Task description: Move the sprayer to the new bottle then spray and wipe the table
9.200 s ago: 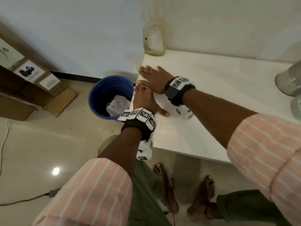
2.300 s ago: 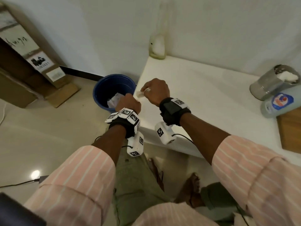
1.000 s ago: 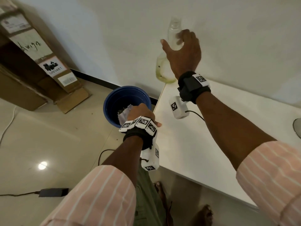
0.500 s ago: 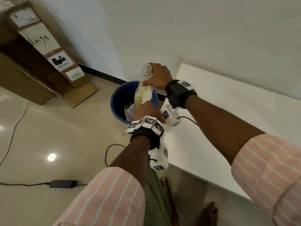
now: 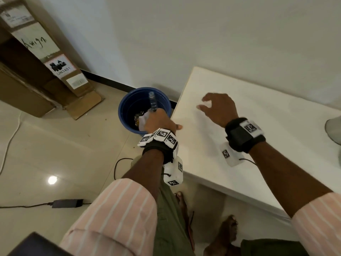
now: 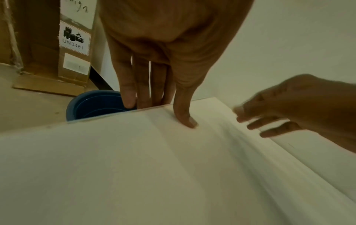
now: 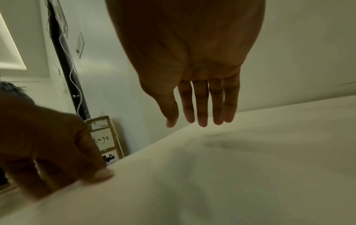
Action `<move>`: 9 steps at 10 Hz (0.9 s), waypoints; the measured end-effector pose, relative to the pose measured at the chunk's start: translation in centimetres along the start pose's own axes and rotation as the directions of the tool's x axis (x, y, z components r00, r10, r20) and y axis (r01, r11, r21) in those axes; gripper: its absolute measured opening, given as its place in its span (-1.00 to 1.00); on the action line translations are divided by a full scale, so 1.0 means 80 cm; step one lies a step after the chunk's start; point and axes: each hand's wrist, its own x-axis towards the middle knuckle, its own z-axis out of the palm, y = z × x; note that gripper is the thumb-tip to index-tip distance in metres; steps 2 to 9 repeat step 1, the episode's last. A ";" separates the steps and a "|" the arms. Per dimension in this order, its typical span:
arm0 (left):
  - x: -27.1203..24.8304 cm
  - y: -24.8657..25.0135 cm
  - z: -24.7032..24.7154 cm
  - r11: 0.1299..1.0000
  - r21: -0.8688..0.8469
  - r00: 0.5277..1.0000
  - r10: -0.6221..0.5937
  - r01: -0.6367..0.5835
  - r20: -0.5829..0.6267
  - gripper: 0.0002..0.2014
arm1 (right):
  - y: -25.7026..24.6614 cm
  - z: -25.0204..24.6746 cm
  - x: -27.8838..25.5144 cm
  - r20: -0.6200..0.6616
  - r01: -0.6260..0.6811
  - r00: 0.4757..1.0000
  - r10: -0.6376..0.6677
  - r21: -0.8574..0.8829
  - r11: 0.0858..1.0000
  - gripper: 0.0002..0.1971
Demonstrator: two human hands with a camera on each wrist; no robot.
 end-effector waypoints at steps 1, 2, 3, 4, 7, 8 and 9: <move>-0.027 0.015 0.008 0.991 0.060 0.991 0.122 -0.119 -0.055 -0.47 | 0.044 -0.007 -0.069 0.007 -0.151 0.988 0.153 -0.125 0.981 -0.50; -0.027 0.015 0.008 0.991 0.060 0.991 0.122 -0.119 -0.055 -0.47 | 0.044 -0.007 -0.069 0.007 -0.151 0.988 0.153 -0.125 0.981 -0.50; -0.027 0.015 0.008 0.991 0.060 0.991 0.122 -0.119 -0.055 -0.47 | 0.044 -0.007 -0.069 0.007 -0.151 0.988 0.153 -0.125 0.981 -0.50; -0.027 0.015 0.008 0.991 0.060 0.991 0.122 -0.119 -0.055 -0.47 | 0.044 -0.007 -0.069 0.007 -0.151 0.988 0.153 -0.125 0.981 -0.50; -0.027 0.015 0.008 0.991 0.060 0.991 0.122 -0.119 -0.055 -0.47 | 0.044 -0.007 -0.069 0.007 -0.151 0.988 0.153 -0.125 0.981 -0.50; -0.027 0.015 0.008 0.991 0.060 0.991 0.122 -0.119 -0.055 -0.47 | 0.044 -0.007 -0.069 0.007 -0.151 0.988 0.153 -0.125 0.981 -0.50; -0.027 0.015 0.008 0.991 0.060 0.991 0.122 -0.119 -0.055 -0.47 | 0.044 -0.007 -0.069 0.007 -0.151 0.988 0.153 -0.125 0.981 -0.50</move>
